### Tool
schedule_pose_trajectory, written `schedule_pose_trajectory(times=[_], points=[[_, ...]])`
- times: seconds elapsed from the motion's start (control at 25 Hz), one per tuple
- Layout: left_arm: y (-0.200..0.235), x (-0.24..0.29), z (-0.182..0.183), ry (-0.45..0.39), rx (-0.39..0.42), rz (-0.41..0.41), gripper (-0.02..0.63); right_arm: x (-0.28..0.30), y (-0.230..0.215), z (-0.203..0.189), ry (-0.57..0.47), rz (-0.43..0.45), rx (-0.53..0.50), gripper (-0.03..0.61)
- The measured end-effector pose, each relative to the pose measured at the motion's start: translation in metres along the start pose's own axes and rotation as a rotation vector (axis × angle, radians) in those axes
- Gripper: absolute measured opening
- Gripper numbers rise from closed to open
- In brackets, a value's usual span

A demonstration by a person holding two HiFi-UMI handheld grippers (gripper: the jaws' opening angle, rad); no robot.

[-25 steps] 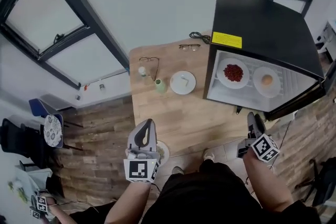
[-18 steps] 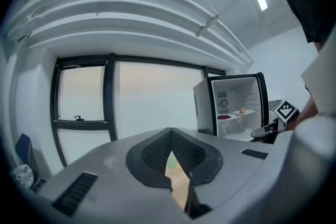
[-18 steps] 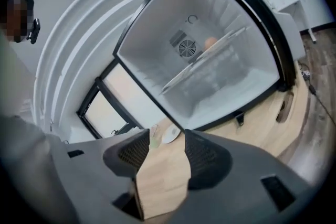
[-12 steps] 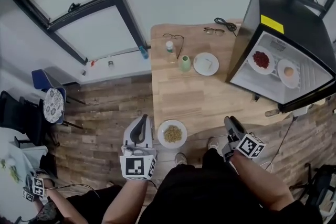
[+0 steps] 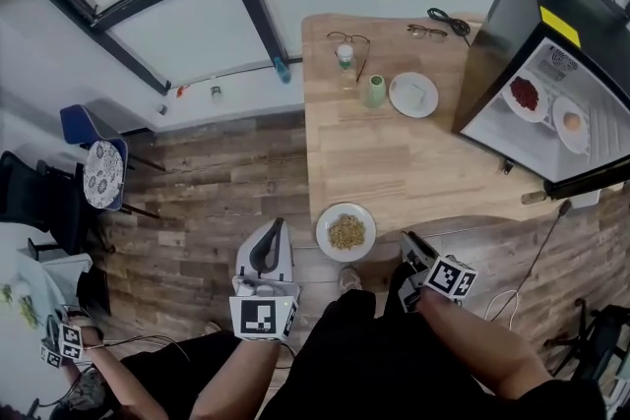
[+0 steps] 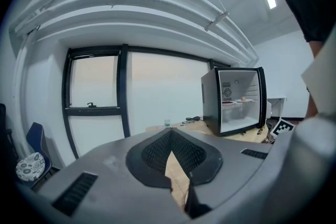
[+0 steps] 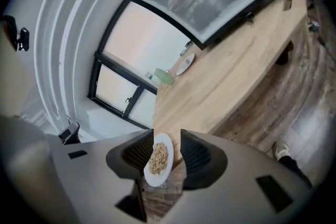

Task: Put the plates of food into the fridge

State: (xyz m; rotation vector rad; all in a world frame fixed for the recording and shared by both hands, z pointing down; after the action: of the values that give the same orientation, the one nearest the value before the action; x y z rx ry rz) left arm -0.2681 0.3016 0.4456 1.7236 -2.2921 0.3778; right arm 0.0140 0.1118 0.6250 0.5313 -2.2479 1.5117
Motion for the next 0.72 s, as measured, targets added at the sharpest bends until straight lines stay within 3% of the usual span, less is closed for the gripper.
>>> schedule_pose_trajectory(times=[0.2, 0.4, 0.72], points=[[0.007, -0.007, -0.015, 0.034, 0.003, 0.001, 0.003, 0.029, -0.002, -0.033, 0.068, 0.035, 0.043, 0.176], [0.015, -0.012, -0.027, 0.069, 0.008, 0.002, 0.003, 0.055, -0.008, -0.065, 0.117, 0.046, 0.159, 0.176], [0.025, -0.021, -0.035, 0.100, 0.010, 0.030, 0.003, 0.080, -0.016, -0.075, 0.118, 0.068, 0.215, 0.149]])
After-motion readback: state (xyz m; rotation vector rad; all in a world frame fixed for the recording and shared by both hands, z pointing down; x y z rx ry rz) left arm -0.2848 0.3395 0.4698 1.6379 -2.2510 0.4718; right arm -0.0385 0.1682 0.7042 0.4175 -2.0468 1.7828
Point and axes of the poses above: the fingertips, and each gripper's own axes: x forward along the fingers, y to its left, z out of its top, the point moved 10 cm from there along -x, backward along the fingers, and after that the axes turned 10 degrees about y, right-handed, at the moved point
